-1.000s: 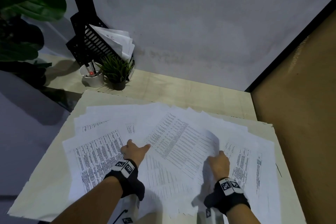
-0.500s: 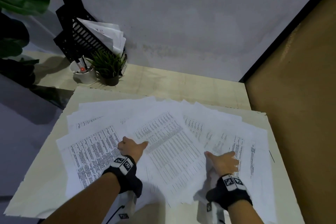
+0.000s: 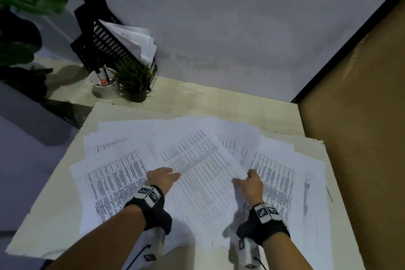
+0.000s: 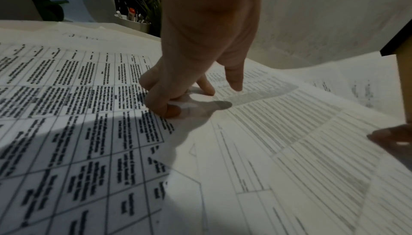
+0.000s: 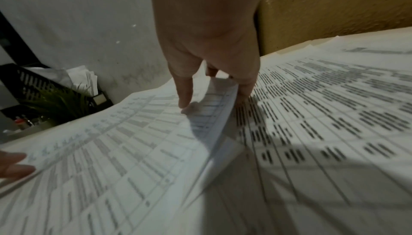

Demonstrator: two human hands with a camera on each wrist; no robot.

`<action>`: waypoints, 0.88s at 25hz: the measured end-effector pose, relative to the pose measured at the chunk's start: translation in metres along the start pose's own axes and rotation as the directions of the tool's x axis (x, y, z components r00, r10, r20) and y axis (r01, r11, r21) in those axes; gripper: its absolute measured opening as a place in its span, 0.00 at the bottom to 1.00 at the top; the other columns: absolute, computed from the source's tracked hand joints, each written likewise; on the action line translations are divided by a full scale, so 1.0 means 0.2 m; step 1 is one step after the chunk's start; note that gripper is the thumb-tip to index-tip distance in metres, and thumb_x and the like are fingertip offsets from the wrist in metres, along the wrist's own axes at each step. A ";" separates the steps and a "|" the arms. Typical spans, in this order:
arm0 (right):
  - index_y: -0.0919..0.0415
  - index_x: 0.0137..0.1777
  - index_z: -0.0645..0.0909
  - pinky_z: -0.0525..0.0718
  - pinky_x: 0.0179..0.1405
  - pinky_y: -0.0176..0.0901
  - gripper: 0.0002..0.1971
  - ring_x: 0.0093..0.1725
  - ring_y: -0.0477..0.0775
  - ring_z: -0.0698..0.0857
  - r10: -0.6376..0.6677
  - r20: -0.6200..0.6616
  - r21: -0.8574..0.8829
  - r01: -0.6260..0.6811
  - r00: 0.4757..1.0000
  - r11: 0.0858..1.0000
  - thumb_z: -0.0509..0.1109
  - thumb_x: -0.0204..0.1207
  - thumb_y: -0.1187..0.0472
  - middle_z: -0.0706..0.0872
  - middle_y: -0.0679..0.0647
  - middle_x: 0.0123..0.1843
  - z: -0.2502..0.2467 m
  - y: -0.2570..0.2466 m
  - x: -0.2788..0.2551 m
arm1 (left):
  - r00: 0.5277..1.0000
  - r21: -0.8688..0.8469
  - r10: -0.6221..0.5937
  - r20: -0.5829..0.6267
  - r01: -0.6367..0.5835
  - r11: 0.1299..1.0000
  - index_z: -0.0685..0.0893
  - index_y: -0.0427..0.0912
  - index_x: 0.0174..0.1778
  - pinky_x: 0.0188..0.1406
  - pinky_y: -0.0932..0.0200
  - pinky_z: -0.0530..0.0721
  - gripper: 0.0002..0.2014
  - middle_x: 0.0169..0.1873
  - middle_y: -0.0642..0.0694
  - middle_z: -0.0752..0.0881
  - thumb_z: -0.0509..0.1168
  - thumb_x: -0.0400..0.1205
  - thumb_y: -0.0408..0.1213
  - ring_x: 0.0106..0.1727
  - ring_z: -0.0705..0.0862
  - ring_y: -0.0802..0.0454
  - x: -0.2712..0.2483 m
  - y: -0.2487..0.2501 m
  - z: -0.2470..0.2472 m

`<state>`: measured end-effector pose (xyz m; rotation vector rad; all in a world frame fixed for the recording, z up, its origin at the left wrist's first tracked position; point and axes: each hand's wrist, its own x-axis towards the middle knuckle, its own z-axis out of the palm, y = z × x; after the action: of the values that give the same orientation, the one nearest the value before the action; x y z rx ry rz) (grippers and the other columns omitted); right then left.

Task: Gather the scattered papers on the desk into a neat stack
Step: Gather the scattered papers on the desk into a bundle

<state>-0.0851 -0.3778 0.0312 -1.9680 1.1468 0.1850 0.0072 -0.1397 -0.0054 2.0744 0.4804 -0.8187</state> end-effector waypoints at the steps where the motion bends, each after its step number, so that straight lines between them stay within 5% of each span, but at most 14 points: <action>1: 0.71 0.70 0.69 0.79 0.54 0.45 0.31 0.61 0.63 0.80 0.006 0.032 0.032 -0.007 0.999 0.999 0.75 0.68 0.63 0.80 0.61 0.57 -0.03 -0.02 0.01 | 1.000 0.001 -0.003 0.020 0.003 1.000 0.81 0.49 0.61 0.70 0.44 0.74 0.28 0.70 0.38 0.65 0.72 0.65 0.53 0.66 0.74 0.35 -0.01 0.01 0.01; 4: 0.68 0.68 0.75 0.82 0.63 0.51 0.31 0.60 0.61 0.84 -0.004 0.104 -0.072 0.012 0.995 0.997 0.77 0.66 0.57 0.84 0.61 0.64 -0.04 -0.06 0.03 | 0.999 0.013 0.010 0.049 -0.010 1.000 0.80 0.48 0.62 0.69 0.44 0.76 0.28 0.70 0.39 0.64 0.73 0.67 0.52 0.65 0.76 0.36 -0.02 0.03 0.00; 7: 0.69 0.53 0.77 0.84 0.43 0.43 0.26 0.47 0.55 0.85 0.013 0.236 -0.105 0.012 0.972 0.994 0.79 0.64 0.50 0.85 0.56 0.53 -0.07 -0.11 0.05 | 0.998 0.010 0.009 0.057 -0.010 1.000 0.81 0.49 0.60 0.70 0.44 0.75 0.26 0.70 0.39 0.63 0.74 0.66 0.51 0.66 0.76 0.36 -0.03 0.04 -0.01; 10: 0.67 0.63 0.77 0.78 0.59 0.48 0.37 0.62 0.59 0.81 0.107 0.364 -0.115 -0.069 0.925 0.991 0.76 0.62 0.40 0.82 0.59 0.65 -0.15 -0.19 0.08 | 0.998 0.007 0.036 0.047 -0.036 0.999 0.81 0.50 0.59 0.70 0.44 0.75 0.26 0.70 0.40 0.65 0.74 0.66 0.51 0.67 0.75 0.37 -0.04 0.02 -0.02; 12: 0.69 0.68 0.74 0.75 0.64 0.48 0.38 0.67 0.60 0.78 0.081 0.356 -0.060 -0.064 0.931 0.996 0.76 0.65 0.44 0.80 0.60 0.68 -0.15 -0.24 0.11 | 0.997 -0.013 0.054 0.047 -0.054 0.998 0.81 0.50 0.60 0.70 0.45 0.75 0.27 0.71 0.41 0.67 0.75 0.65 0.51 0.68 0.75 0.39 -0.04 0.01 -0.02; 14: 0.75 0.65 0.73 0.80 0.59 0.46 0.33 0.61 0.60 0.81 0.037 0.326 -0.020 -0.032 0.945 0.999 0.78 0.66 0.55 0.82 0.60 0.60 -0.08 -0.25 0.13 | 0.996 -0.049 0.072 0.056 -0.069 0.996 0.82 0.51 0.58 0.70 0.46 0.75 0.28 0.72 0.41 0.69 0.75 0.62 0.52 0.68 0.75 0.39 -0.04 -0.01 -0.03; 16: 0.74 0.62 0.75 0.87 0.41 0.45 0.26 0.49 0.58 0.85 0.039 0.290 -0.030 -0.032 0.956 0.999 0.77 0.66 0.63 0.85 0.60 0.53 0.00 -0.22 0.12 | 0.993 -0.125 0.085 0.080 -0.075 0.989 0.81 0.49 0.58 0.70 0.44 0.75 0.29 0.72 0.40 0.71 0.77 0.61 0.51 0.68 0.76 0.39 -0.04 -0.01 -0.05; 18: 0.71 0.56 0.75 0.78 0.23 0.36 0.19 0.37 0.53 0.82 0.021 0.270 0.010 -0.025 0.963 1.000 0.74 0.69 0.64 0.82 0.57 0.43 0.02 -0.15 0.10 | 0.988 -0.149 0.119 0.096 -0.104 0.983 0.75 0.41 0.67 0.70 0.43 0.75 0.31 0.73 0.37 0.71 0.75 0.69 0.43 0.69 0.76 0.37 -0.08 0.00 -0.09; 22: 0.61 0.52 0.80 0.81 0.36 0.37 0.12 0.40 0.47 0.85 -0.136 0.280 0.258 0.062 0.950 0.964 0.75 0.69 0.67 0.86 0.50 0.40 -0.17 -0.07 0.01 | 0.983 -0.249 0.151 0.102 -0.121 0.961 0.57 0.40 0.78 0.68 0.46 0.74 0.38 0.75 0.37 0.66 0.70 0.75 0.40 0.71 0.72 0.39 -0.11 -0.03 -0.15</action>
<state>-0.0816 -0.4009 0.0604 -1.7053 0.8311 0.2609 -0.0010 -0.1136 0.0198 1.8010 0.3484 -0.7588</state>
